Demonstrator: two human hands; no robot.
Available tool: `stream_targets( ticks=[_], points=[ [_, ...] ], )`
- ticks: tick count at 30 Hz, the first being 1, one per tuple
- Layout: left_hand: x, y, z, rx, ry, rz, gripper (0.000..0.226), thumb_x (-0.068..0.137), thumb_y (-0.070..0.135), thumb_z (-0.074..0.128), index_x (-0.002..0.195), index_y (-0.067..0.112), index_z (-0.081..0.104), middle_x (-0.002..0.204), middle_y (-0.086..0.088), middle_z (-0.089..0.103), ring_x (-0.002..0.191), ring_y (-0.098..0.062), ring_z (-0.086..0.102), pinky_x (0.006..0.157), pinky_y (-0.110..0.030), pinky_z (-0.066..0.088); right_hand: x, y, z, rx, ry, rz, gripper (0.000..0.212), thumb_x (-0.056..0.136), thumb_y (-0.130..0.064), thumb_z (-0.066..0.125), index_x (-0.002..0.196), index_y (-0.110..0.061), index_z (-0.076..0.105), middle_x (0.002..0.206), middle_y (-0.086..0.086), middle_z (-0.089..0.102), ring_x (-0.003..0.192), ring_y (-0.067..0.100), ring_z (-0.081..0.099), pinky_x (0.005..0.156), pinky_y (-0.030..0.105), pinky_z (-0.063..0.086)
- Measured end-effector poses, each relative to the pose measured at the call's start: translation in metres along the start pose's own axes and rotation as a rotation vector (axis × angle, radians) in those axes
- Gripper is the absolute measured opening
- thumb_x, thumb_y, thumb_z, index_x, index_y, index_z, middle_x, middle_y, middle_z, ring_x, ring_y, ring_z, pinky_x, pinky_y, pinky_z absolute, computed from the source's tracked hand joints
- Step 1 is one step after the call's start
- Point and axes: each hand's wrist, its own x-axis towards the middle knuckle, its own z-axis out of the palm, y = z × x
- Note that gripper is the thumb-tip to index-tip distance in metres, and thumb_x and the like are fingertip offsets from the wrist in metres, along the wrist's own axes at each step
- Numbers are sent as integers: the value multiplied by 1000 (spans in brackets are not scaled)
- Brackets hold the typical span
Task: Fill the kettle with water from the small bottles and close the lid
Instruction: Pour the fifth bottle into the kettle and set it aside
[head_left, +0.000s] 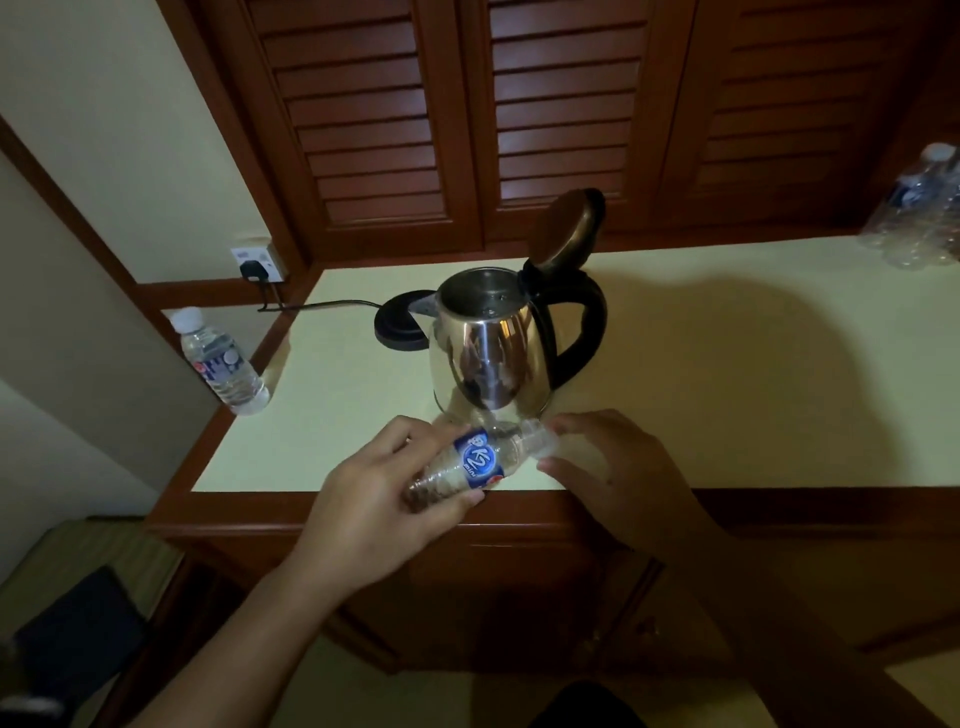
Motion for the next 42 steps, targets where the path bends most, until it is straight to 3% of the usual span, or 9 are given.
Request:
stream_targets(
  ticks=[5,9,16,20,24,27,31,39,42],
  points=[
    [4,4,-3,-167,-109,-22,66,84,67,72,144,42,60,115,23,56,102,-8,67,76,-32,60,-6,-8,-15,118,-23,54,28,90,-39,72,116,-38,64,116,-26,63,111,-18,51,89,0,33],
    [12,10,-4,-456,-204,-151,61,77,49,85,135,42,69,110,15,64,104,-11,68,81,-30,59,-12,-20,-29,253,7,80,16,92,-24,73,106,-31,71,111,-28,69,112,-10,59,91,3,38],
    [26,26,0,-819,-332,-239,45,88,25,83,131,38,74,89,1,72,59,-14,62,50,-34,55,-18,-36,-51,368,69,122,26,91,-41,66,116,-37,74,114,-30,71,109,-10,64,92,12,49],
    [34,28,1,-932,-370,-237,45,86,38,76,128,25,76,68,-12,66,51,-27,58,46,-29,50,-13,-37,-58,410,45,90,27,95,-31,64,120,-31,73,116,-24,72,114,-5,64,98,17,50],
    [36,37,10,-1303,-428,-385,54,81,32,82,111,-12,70,70,-26,64,45,-22,62,37,-22,46,-12,-42,-70,489,3,34,28,97,-21,61,123,-26,69,120,-21,71,117,-1,64,94,14,50],
    [42,42,16,-1551,-583,-462,65,77,36,87,107,-16,64,70,-23,65,41,-21,61,32,-20,44,-8,-40,-79,546,-27,15,31,95,-18,59,124,-21,67,124,-19,71,120,1,63,96,14,48],
    [52,40,24,-1748,-851,-599,50,83,37,82,110,-2,68,78,-21,64,44,-23,66,33,-19,46,-3,-34,-90,447,-42,11,32,91,-28,63,122,-25,69,120,-24,71,117,-4,63,93,10,47],
    [72,51,60,-2160,-1294,-556,58,105,38,50,133,-12,48,97,-27,65,61,-28,74,39,-24,53,-1,-7,-122,253,-80,-36,35,90,-22,72,124,-27,71,134,-22,64,132,-8,49,102,2,34],
    [90,57,69,-2147,-1375,-541,60,104,38,54,133,-14,48,96,-27,67,60,-27,74,38,-24,51,3,11,-131,134,-10,-105,34,94,-40,67,121,-19,72,126,-13,70,126,-4,57,101,5,37]
  ],
)
